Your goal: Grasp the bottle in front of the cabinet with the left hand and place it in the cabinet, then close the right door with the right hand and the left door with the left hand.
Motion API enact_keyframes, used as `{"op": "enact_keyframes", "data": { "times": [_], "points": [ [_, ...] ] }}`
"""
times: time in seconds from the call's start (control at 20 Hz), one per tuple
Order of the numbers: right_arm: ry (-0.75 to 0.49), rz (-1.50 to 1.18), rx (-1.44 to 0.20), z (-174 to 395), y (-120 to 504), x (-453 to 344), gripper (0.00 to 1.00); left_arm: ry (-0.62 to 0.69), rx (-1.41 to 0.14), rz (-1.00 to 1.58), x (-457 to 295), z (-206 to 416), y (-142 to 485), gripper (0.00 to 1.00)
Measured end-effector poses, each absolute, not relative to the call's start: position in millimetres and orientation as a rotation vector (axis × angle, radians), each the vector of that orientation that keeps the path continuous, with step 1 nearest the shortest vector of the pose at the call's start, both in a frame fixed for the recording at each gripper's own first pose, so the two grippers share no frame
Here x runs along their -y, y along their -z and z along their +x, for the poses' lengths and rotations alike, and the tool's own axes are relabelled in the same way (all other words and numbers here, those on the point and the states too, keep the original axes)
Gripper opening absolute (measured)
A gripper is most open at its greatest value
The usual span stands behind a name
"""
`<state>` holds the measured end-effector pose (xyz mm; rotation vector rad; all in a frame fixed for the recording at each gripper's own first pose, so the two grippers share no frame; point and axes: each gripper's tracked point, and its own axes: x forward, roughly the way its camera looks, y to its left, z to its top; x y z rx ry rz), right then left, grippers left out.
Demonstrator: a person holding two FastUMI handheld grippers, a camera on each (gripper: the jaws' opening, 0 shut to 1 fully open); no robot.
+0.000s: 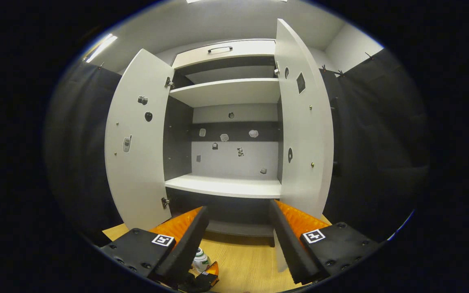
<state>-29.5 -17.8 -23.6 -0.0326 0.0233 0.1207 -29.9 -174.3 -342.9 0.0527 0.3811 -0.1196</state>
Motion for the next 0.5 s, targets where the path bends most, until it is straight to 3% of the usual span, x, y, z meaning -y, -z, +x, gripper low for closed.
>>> {"op": "enact_keyframes", "data": {
  "times": [0.15,0.3,0.5],
  "points": [
    [-0.108,-0.033,-0.023,-30,24,24,0.98,0.096,-0.396,0.060,167,-33,358,0.95],
    [-0.085,-0.047,-0.020,-28,26,32,0.98,0.113,-0.387,0.076,167,-34,349,0.77],
    [-0.060,-0.040,-0.027,-27,29,37,0.98,0.178,-0.343,0.044,174,-31,311,0.74]
  ]
}}
